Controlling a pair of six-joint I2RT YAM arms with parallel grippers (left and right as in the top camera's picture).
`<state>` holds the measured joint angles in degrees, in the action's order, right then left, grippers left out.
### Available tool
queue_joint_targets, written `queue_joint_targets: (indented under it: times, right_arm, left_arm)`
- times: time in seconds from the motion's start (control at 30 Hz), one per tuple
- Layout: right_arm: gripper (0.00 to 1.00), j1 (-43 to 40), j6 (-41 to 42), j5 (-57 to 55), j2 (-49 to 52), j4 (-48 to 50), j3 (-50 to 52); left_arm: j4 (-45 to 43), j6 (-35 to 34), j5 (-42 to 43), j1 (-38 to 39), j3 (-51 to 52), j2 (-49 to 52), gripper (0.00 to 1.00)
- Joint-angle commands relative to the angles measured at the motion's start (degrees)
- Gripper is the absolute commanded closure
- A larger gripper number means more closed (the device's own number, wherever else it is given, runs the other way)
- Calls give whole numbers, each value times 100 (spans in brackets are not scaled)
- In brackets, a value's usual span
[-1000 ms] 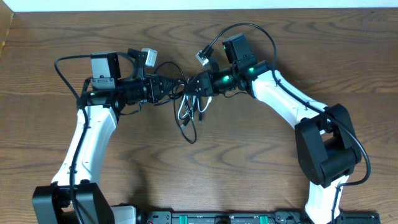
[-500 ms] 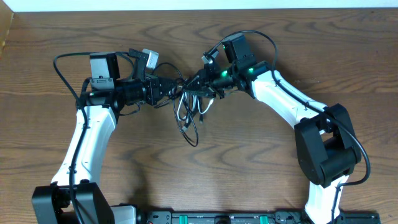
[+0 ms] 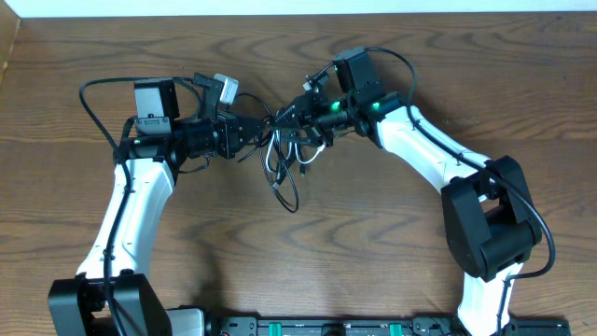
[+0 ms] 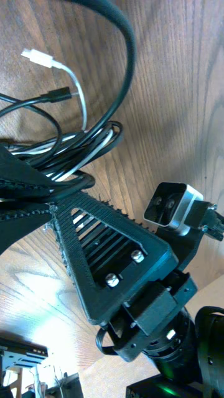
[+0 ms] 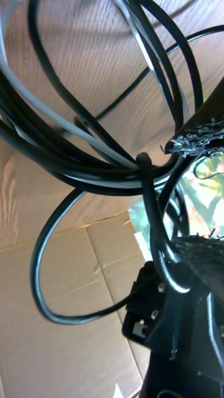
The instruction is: Untangle cables
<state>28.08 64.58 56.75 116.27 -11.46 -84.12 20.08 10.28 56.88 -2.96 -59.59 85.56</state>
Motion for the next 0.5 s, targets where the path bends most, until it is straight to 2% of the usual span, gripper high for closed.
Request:
queue_joint_targets:
  times: [0.0,0.47]
  right_arm:
    - [61,46,411,83,-85,260,-20]
    - [62,7,675,-540,-85,688,-20]
  left_arm:
    - [57,184,201,24,127,15,93]
    - [74,219,203,24,127,15,92]
